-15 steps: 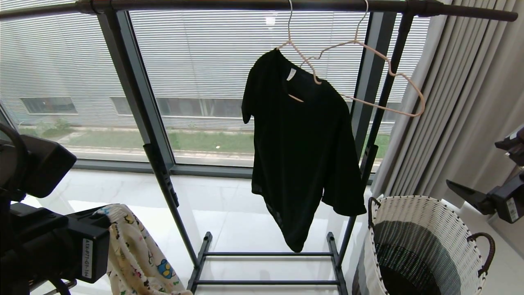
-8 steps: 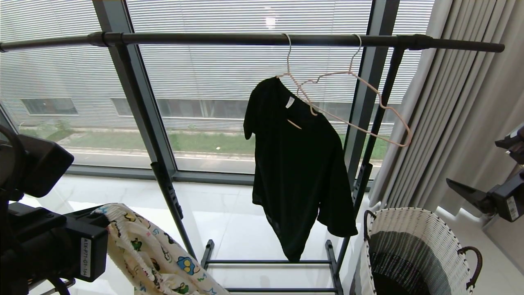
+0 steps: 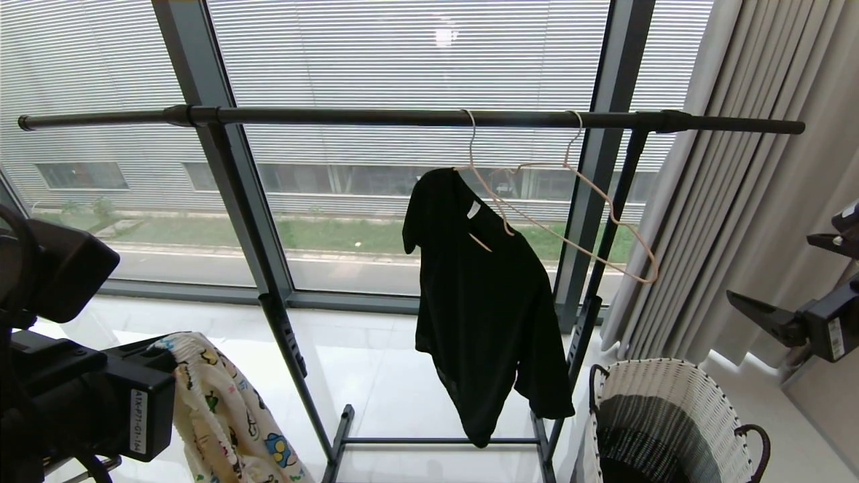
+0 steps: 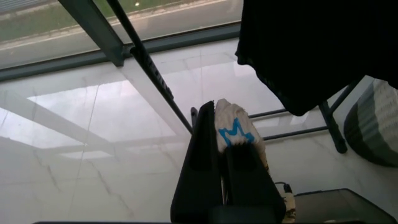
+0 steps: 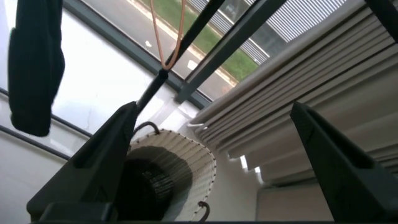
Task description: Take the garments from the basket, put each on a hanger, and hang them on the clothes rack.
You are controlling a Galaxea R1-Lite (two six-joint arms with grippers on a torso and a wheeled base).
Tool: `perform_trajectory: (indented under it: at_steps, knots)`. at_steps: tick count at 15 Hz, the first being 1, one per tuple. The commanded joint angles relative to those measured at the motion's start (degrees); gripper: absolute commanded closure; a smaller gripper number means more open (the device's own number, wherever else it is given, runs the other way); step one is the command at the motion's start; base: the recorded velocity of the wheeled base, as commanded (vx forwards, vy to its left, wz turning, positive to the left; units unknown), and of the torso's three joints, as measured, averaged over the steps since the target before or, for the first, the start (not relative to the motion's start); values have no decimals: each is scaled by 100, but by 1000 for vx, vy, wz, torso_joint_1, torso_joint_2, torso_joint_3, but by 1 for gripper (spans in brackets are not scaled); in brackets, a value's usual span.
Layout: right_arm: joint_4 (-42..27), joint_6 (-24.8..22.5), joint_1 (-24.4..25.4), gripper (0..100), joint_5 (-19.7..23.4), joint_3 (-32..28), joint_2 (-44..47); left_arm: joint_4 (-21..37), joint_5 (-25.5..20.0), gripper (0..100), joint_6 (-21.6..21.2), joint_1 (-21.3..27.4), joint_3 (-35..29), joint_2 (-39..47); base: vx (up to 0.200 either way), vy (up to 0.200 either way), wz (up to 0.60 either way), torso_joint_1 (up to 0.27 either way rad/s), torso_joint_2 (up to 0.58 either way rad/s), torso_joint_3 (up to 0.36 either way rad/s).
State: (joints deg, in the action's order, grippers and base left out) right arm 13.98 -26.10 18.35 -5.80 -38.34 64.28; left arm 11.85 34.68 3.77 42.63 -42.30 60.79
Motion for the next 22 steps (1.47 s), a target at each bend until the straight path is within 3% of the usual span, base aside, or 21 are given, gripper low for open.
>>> perform_trajectory:
  at_steps: [1,4,8,10,12,14,18,22]
  knots:
    - [-1,70,2,0,0,-7,85,2,3,100,1,0,11,20,0,0,0,76,-163,-95]
    - [-1,167,-59,0,9,-235,243,-7,3,100,1,0,3,29,0,0,0,21,-44,-26]
    - [-27,966,-130,0,79,-1237,911,-174,3,100,1,0,3,38,100,0,0,1,1,1]
    - [-221,1028,-130,0,264,-1606,1157,-227,3,100,1,8,11,55,200,0,0,-5,-7,5]
    - [-941,1037,-121,0,818,-1730,1130,-236,3,100,1,0,11,38,200,0,0,19,2,-2]
    - [-1354,1107,-121,0,1081,-1782,1113,-236,3,100,1,8,11,29,200,0,0,7,5,0]
    - [-2128,1863,-121,0,1582,-2714,1851,-455,3,100,-8,17,11,47,50,0,0,1,1,-1]
    - [-2163,1960,-15,0,1617,-3013,2581,-473,3,100,-139,17,20,55,0,0,0,0,0,0]
